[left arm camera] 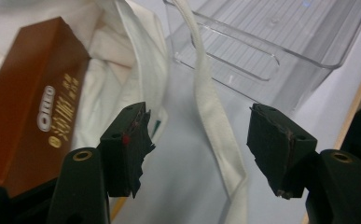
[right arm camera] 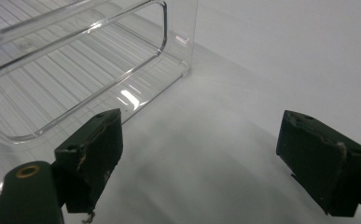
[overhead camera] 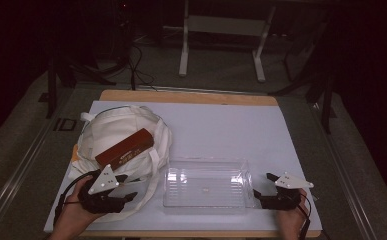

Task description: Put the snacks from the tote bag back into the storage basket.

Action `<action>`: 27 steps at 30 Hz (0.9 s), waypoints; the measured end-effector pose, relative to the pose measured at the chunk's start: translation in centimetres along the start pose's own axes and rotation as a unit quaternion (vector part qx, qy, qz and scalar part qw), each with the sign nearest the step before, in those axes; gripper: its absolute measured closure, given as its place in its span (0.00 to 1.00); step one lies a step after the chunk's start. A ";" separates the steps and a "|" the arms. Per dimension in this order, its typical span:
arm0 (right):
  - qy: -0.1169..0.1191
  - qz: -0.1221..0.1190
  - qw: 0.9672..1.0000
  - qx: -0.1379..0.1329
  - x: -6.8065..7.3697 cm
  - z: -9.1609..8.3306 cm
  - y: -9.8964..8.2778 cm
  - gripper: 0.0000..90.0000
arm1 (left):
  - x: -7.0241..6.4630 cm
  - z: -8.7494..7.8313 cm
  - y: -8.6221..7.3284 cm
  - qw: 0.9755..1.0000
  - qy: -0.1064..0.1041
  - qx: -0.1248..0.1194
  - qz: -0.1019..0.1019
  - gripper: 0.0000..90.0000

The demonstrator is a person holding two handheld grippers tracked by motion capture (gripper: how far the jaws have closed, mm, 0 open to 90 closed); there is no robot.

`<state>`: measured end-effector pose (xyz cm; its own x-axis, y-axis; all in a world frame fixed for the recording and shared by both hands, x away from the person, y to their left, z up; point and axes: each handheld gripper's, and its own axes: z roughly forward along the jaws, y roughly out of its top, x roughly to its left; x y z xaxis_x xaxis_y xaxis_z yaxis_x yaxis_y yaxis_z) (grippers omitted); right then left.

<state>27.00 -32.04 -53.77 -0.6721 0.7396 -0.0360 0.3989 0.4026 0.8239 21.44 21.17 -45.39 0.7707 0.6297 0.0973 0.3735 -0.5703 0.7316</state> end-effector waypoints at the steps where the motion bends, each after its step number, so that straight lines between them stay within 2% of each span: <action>1: 0.000 0.000 1.000 0.000 0.0 0.0 0.0 0.16 | 0.1 -0.1 0.1 1.000 0.002 0.001 0.000 0.43; 8: 0.002 -0.001 1.000 0.001 0.0 0.0 0.0 0.16 | 1.1 -0.7 0.5 1.000 0.012 0.005 0.001 0.42; 14: 0.001 -0.003 1.000 0.000 0.1 0.0 0.0 0.16 | 1.7 -1.0 0.6 1.000 0.010 -0.005 -0.009 0.42; 27: 0.001 -0.004 1.000 0.000 0.1 0.0 0.0 0.16 | 2.9 -1.3 0.9 1.000 0.015 -0.006 -0.014 0.42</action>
<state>26.95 -31.98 -53.77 -0.6771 0.7348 -0.0408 0.3934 0.4082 0.8238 23.32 23.20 -43.60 0.7433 0.6619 0.0967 0.3893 -0.5456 0.7422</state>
